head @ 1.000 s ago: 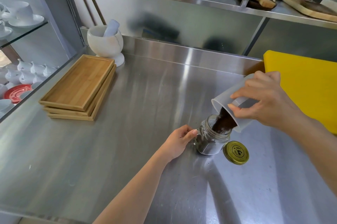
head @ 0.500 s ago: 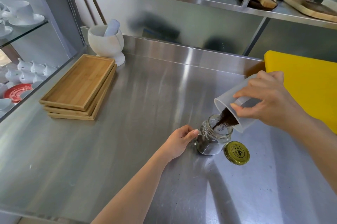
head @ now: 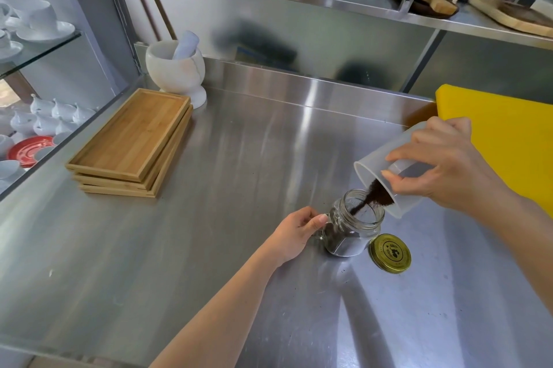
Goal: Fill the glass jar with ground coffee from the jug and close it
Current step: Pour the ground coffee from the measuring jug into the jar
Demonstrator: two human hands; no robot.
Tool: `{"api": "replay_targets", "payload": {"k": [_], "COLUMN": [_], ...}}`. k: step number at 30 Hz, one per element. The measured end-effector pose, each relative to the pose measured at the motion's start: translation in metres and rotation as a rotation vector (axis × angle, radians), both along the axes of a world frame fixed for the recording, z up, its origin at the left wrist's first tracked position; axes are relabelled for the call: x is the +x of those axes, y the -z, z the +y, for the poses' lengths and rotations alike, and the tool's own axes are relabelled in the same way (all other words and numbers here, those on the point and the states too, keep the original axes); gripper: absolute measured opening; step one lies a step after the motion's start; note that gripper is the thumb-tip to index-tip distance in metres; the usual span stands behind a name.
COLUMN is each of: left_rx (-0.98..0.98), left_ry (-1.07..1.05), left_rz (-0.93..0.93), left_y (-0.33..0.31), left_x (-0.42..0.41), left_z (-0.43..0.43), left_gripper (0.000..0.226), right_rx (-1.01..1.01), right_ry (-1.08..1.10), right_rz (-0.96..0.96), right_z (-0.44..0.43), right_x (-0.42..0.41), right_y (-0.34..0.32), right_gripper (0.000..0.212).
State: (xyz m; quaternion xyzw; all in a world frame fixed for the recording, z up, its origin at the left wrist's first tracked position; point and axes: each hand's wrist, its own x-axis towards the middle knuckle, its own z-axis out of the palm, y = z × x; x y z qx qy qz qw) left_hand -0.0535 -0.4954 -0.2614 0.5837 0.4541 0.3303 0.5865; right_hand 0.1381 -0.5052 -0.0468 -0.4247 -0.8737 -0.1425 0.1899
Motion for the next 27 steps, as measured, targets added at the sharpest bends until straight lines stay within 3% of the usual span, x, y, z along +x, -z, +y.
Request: {"api": "replay_targets", "payload": {"k": [27], "left_rx": [0.004], "left_ry": [-0.029], "left_rz": [0.016], "left_y": [0.0038], "left_x": [0.0010], "left_z": [0.0014], "left_gripper": [0.041], "right_rx": [-0.003], "right_ry": [-0.058], "right_rz": [-0.008], "right_z": [0.0005], "right_x": [-0.0054], "right_y": [-0.0024], "right_gripper": [0.036]}}
